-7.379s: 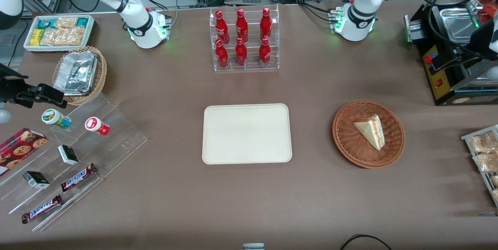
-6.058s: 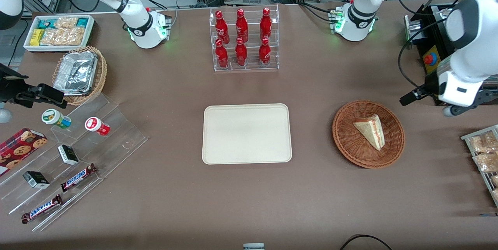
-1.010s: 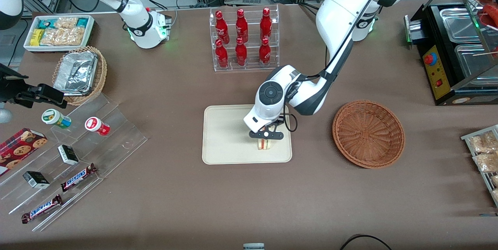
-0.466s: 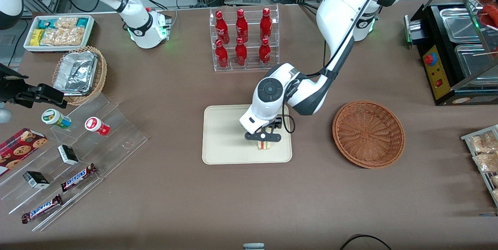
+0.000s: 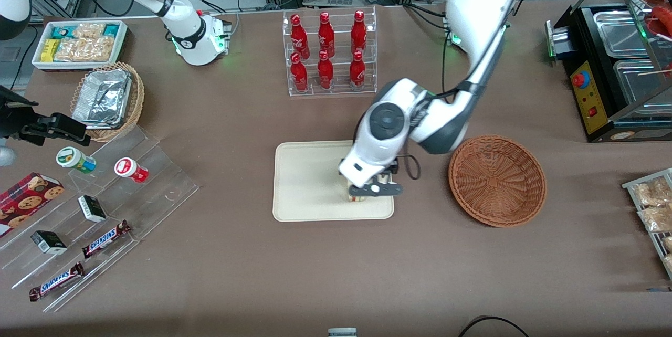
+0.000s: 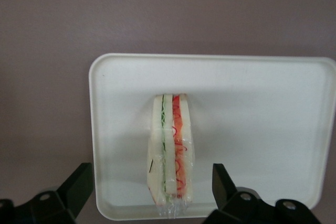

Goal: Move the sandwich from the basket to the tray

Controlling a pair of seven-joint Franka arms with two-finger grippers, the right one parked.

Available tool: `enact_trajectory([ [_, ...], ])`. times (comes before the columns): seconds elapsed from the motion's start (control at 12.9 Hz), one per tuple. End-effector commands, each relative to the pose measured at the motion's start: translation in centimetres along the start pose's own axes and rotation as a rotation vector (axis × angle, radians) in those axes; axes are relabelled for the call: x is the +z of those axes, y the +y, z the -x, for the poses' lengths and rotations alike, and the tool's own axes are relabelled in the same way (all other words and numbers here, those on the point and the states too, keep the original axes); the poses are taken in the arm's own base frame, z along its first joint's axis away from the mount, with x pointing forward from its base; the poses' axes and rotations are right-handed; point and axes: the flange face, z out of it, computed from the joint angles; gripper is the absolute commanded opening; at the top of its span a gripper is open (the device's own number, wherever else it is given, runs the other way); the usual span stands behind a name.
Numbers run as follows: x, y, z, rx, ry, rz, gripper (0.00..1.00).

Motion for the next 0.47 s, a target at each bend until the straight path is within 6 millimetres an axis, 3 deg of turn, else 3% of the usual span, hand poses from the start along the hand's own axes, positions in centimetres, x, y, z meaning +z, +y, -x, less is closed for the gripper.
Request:
enact_trajectory([
  [0.0,-5.2,-3.8,-1.8,-0.057,-0.008,-0.005,1.0],
  [0.16,-8.8,-6.4,-3.2,-0.037,-0.014,-0.028,1.0],
  [0.39,-13.3,-15.5,-6.2,-0.139,-0.041,-0.055,1.0],
])
